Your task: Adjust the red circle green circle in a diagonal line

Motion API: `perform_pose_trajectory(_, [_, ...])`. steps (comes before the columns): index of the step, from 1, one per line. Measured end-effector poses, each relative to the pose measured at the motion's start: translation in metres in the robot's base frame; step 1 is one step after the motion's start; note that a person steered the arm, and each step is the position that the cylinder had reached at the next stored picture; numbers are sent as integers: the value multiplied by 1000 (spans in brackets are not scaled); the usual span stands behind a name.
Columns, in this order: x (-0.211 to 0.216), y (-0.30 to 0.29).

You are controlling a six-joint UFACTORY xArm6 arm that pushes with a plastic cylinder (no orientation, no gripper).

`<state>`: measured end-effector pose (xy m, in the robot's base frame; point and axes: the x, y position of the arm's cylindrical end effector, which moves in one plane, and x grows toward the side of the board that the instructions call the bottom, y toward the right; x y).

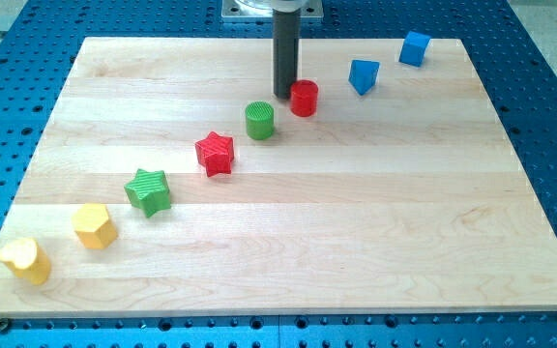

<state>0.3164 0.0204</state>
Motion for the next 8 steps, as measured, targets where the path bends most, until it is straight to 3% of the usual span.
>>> perform_pose_trajectory(1, [13, 16])
perform_pose_trajectory(4, [13, -71])
perform_pose_trajectory(5, [42, -54])
perform_pose_trajectory(6, [45, -59])
perform_pose_trajectory(8, [16, -63])
